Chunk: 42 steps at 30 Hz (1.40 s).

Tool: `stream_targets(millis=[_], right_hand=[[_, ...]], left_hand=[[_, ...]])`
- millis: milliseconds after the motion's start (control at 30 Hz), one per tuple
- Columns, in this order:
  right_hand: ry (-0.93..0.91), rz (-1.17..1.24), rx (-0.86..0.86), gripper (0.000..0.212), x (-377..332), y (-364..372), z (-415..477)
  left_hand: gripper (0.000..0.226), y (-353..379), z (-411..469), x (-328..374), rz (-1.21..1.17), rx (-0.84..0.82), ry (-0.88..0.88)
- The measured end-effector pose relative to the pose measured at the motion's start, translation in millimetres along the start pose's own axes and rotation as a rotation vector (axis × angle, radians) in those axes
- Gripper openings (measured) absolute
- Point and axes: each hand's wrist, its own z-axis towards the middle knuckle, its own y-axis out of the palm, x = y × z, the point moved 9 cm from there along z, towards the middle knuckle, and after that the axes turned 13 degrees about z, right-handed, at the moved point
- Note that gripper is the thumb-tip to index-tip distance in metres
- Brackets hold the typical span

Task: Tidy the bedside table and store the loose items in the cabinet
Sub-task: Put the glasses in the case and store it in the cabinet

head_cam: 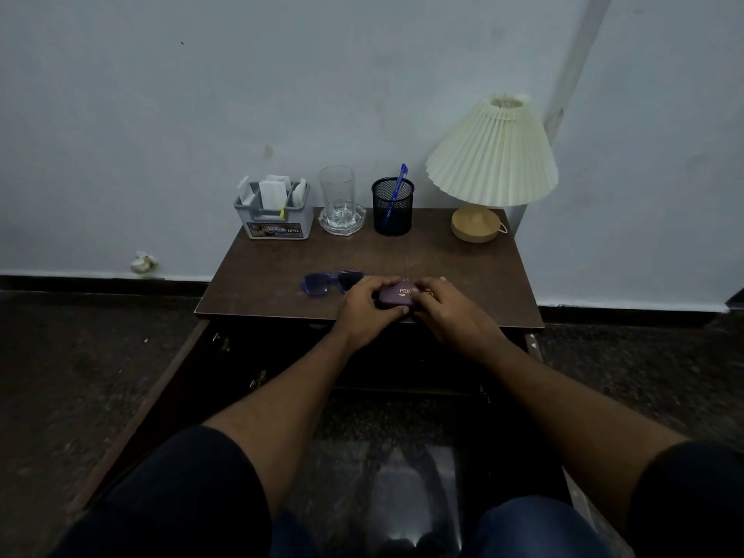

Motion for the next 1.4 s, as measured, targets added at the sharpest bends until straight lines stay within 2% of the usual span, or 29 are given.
stream_targets(millis=[167, 367, 667, 800, 900, 1000, 1233, 1400], right_hand=[[-0.047, -0.084, 0.011, 0.040, 0, 3, 0], [-0.055, -0.097, -0.054, 0.043, 0, -6, 5], [0.001, 0.127, -0.218, 0.042, 15, -19, 26], [0.006, 0.183, -0.269, 0.036, 21, -29, 40], [0.039, 0.249, -0.184, 0.027, 26, -39, 49], [0.181, 0.347, -0.041, 0.021, 40, -46, 51], [0.403, 0.470, 0.129, 0.017, 65, -34, 53], [0.480, 0.444, 0.146, 0.018, 77, -23, 53]], left_hand=[[0.060, 0, 1, -2, 0.028, -0.048, 0.030], [0.060, 4, 4, -11, -0.092, -0.092, -0.068], [0.062, 4, 3, -16, -0.238, -0.089, -0.164], [0.074, 3, 2, -14, -0.230, -0.111, -0.154], [0.089, 2, 0, -13, -0.269, -0.086, -0.156], [0.098, 3, -1, -15, -0.276, -0.071, -0.152], [0.096, 5, 0, -19, -0.274, -0.082, -0.118], [0.093, 6, -1, -19, -0.275, -0.099, -0.114]])
